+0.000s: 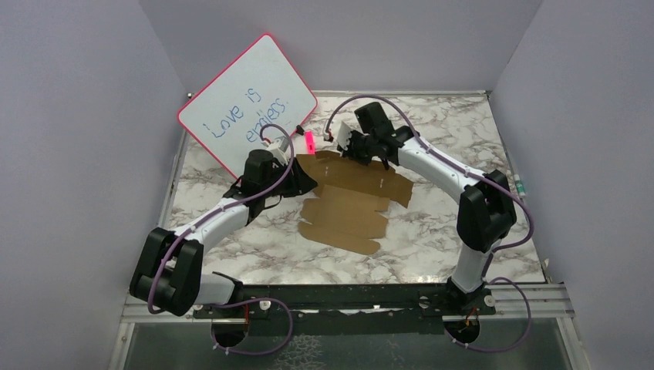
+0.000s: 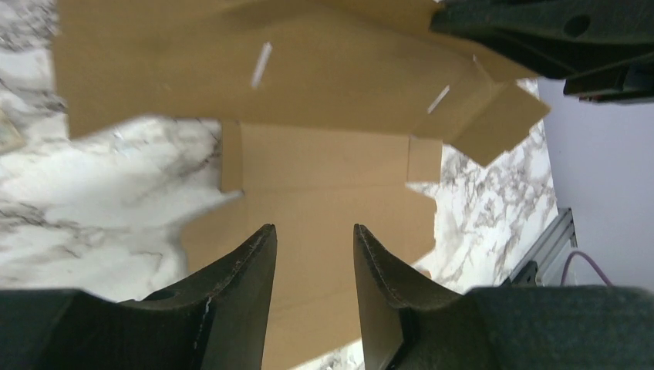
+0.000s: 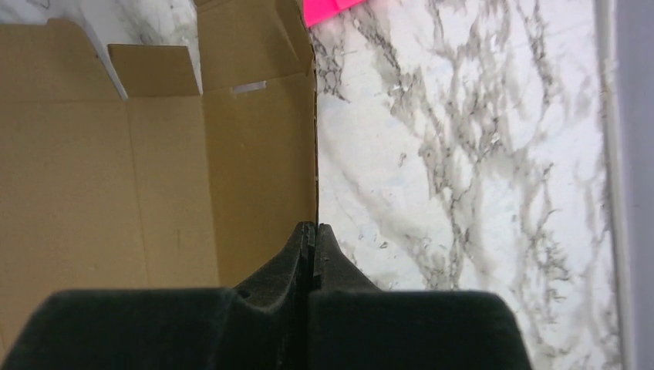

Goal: Fold the paper box

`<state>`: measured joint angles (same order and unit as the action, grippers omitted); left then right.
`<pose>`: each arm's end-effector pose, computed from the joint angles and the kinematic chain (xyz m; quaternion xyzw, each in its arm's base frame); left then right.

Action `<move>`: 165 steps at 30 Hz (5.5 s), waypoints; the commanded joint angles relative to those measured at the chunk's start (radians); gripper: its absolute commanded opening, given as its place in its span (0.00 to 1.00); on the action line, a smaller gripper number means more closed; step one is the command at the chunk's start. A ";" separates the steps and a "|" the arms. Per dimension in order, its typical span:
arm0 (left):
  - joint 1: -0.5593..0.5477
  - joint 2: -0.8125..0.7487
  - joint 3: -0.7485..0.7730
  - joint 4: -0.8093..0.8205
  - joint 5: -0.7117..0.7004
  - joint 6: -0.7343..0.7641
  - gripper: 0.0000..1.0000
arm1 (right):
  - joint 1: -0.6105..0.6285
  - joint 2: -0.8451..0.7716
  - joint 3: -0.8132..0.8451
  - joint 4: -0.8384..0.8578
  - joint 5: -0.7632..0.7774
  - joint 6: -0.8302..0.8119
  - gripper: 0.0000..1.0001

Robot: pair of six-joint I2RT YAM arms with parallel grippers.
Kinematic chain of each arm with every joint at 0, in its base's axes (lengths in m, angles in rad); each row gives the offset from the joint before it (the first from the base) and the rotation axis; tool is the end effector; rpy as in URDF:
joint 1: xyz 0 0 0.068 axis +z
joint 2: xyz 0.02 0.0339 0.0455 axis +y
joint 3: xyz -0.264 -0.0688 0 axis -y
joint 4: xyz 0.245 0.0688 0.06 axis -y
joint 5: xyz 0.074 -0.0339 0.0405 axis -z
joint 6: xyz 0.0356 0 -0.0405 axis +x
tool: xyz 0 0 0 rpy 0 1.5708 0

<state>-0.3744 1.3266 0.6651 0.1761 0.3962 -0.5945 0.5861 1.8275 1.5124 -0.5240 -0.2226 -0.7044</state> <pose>0.2564 -0.1155 0.2167 0.0088 0.8457 -0.3850 0.3696 0.3382 0.2340 0.2691 -0.5899 0.7176 0.0825 0.3610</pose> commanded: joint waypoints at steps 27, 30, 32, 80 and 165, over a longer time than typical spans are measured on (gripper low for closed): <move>-0.223 0.140 -0.254 0.208 -0.206 -0.137 0.12 | 0.210 -0.235 -0.539 0.642 0.378 -0.262 0.04; -0.228 0.162 -0.260 0.225 -0.216 -0.148 0.11 | 0.227 -0.262 -0.551 0.648 0.373 -0.279 0.04; -0.228 0.170 -0.263 0.236 -0.225 -0.156 0.10 | 0.238 -0.282 -0.559 0.646 0.366 -0.290 0.04; -0.145 0.112 -0.174 0.262 -0.181 -0.174 0.24 | 0.339 -0.375 -0.774 0.817 0.480 -0.308 0.04; -0.005 -0.236 -0.091 -0.101 -0.532 0.052 0.51 | 0.396 -0.355 -0.811 0.957 0.527 -0.589 0.03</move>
<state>-0.4038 1.0966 0.5804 0.0830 -0.0433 -0.5926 0.9752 1.4788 0.7109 0.4191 0.3103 -1.2709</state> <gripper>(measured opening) 0.472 0.035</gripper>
